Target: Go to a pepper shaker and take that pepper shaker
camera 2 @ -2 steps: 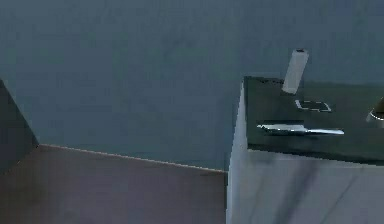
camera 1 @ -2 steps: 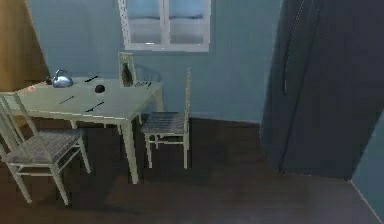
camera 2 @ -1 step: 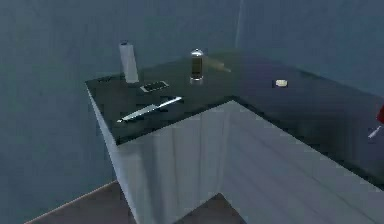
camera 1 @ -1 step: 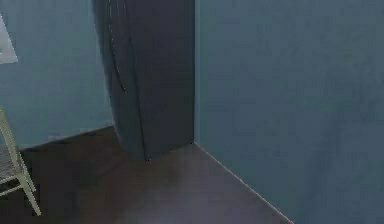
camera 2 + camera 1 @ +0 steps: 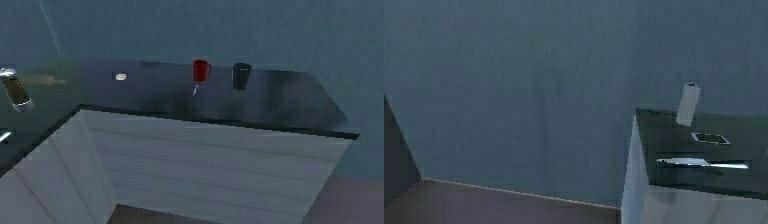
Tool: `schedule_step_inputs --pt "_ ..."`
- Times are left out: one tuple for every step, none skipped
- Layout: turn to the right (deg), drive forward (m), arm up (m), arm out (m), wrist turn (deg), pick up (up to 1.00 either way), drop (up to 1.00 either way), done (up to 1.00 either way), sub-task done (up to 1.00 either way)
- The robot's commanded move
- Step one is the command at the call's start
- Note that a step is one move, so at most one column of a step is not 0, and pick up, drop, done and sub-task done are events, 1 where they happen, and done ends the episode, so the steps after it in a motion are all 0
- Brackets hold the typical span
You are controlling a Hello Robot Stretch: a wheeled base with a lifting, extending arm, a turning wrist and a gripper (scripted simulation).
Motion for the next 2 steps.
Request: schedule_step_inputs --pt "0.0 0.10 0.00 0.00 0.0 0.00 0.00 0.00 0.00" --pt "-33.0 0.00 0.00 0.00 0.0 0.00 0.00 0.00 0.00"
